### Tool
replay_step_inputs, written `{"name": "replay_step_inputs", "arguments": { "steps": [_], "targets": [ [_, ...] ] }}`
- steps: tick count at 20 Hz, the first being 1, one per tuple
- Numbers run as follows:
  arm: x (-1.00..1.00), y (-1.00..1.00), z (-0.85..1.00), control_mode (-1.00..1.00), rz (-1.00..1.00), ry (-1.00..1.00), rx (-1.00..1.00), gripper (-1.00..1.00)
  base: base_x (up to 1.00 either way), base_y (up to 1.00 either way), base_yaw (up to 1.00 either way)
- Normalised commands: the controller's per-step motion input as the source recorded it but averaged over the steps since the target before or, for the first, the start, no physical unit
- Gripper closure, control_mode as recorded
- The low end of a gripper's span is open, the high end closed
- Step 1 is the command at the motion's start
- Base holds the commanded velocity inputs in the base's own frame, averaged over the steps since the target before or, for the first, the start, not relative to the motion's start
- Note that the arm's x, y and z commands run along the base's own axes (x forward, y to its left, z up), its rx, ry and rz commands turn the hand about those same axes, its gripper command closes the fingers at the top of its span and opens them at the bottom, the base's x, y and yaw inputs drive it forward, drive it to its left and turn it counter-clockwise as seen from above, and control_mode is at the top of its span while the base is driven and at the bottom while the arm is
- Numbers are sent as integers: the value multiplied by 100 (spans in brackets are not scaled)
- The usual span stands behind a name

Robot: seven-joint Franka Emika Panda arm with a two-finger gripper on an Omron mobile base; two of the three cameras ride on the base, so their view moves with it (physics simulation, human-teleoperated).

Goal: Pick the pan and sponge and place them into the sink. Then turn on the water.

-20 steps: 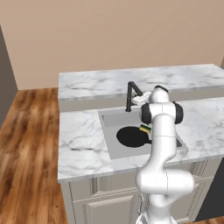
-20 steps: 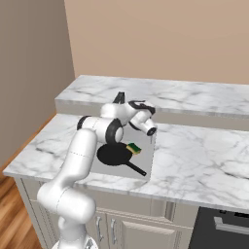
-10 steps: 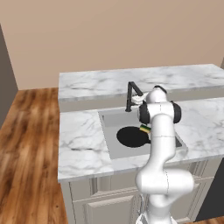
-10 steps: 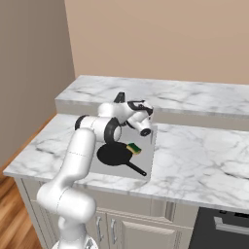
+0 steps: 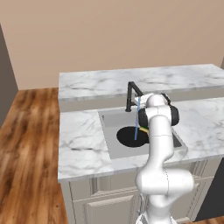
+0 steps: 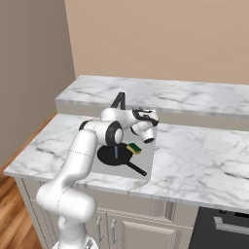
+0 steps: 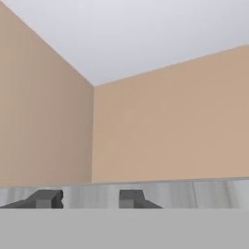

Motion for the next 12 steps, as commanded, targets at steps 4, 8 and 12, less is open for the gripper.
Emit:
{"name": "replay_step_inputs", "arguments": {
  "steps": [4, 8, 12],
  "targets": [
    [48, -97, -22, -100, -5, 0, 9, -100, 0, 0, 0],
    [26, -28, 9, -100, -3, 0, 7, -100, 0, 0, 0],
    [10, 0, 1, -100, 0, 0, 0, -100, 0, 0, 0]
  ]
}}
